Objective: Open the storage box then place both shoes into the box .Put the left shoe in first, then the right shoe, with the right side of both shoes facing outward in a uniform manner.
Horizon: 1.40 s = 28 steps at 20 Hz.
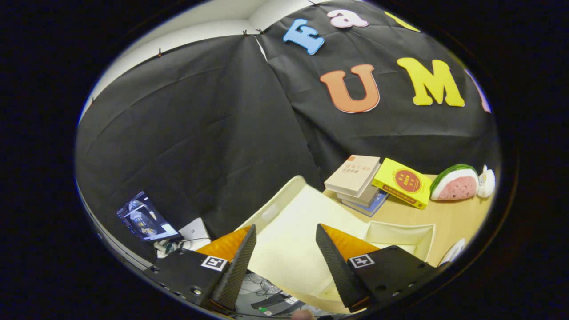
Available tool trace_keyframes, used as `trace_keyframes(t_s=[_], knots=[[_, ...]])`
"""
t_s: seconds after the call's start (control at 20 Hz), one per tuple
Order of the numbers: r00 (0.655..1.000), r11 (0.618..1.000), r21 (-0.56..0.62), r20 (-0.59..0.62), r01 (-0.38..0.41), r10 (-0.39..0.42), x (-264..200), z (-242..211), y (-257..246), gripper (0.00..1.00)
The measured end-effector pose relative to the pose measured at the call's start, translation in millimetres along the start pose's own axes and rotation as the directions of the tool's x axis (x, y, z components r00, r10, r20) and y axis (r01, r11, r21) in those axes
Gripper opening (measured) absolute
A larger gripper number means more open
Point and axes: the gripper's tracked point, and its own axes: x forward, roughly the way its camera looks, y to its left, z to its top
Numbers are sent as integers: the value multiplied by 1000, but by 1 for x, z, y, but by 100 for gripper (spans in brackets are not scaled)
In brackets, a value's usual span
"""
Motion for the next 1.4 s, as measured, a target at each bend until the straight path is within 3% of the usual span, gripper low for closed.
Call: trace_keyframes(t_s=[0.2,0.4,0.8,0.9,1.15,1.4], knots=[[995,989,-115,66,88,-81,-17,2,-19,84],[979,972,-154,129,175,-155,-49,-2,-52,95],[871,881,-60,196,470,-451,-169,-22,-205,95],[836,848,-26,182,530,-517,-201,-38,-243,95],[790,791,56,49,609,-611,-254,-107,-320,96],[740,738,61,-87,672,-667,-258,-181,-389,96]])
